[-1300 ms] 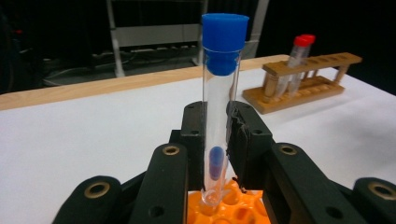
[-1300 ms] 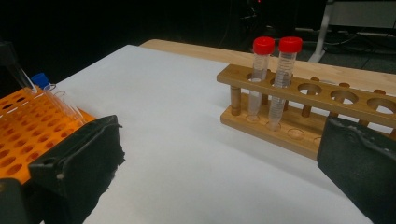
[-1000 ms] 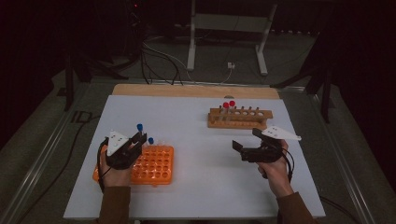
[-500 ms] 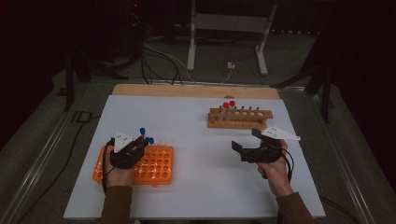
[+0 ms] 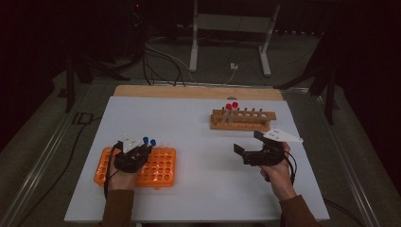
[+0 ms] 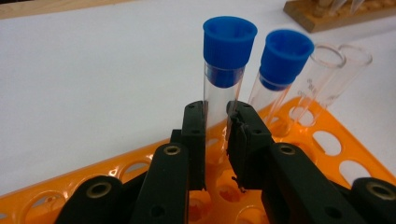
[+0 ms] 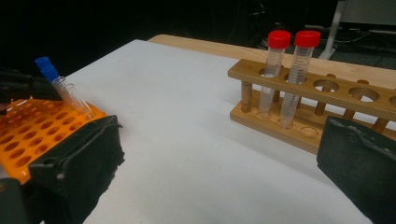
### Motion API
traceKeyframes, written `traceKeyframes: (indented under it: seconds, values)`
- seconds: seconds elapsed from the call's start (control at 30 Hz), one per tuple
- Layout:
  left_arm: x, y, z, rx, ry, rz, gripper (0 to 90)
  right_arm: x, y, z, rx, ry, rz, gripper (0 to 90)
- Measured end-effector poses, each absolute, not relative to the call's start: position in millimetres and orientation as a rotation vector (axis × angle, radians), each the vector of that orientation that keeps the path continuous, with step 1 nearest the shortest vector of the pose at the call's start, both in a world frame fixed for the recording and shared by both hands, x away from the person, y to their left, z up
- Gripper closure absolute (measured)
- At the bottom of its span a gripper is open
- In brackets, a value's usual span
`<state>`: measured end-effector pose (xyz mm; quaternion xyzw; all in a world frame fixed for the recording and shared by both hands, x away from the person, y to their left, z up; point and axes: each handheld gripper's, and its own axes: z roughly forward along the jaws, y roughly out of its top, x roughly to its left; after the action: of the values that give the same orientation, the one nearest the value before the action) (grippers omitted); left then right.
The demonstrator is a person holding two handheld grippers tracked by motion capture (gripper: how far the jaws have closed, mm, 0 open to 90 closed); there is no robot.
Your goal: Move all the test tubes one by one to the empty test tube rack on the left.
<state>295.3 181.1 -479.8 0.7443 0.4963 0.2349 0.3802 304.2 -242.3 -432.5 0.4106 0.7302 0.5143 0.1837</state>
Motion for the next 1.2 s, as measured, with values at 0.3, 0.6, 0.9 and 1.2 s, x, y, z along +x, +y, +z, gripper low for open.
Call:
traceKeyframes:
  seconds: [0.3, 0.6, 0.9, 1.2]
  values:
    - [298, 180, -483, 1.939, 1.289, 0.575, 77.7, 304, -240, -434, 1.154, 2.071, 1.445, 0.0]
    - [292, 186, -477, 1.893, 1.285, 0.544, 66.1, 305, -241, -435, 1.154, 2.072, 1.446, 0.0]
    - [284, 193, -462, 1.798, 1.208, 0.513, 52.9, 306, -242, -435, 1.159, 2.067, 1.442, 0.0]
    - [280, 195, -452, 1.692, 1.129, 0.448, 22.8, 315, -245, -426, 1.161, 2.046, 1.435, 0.0]
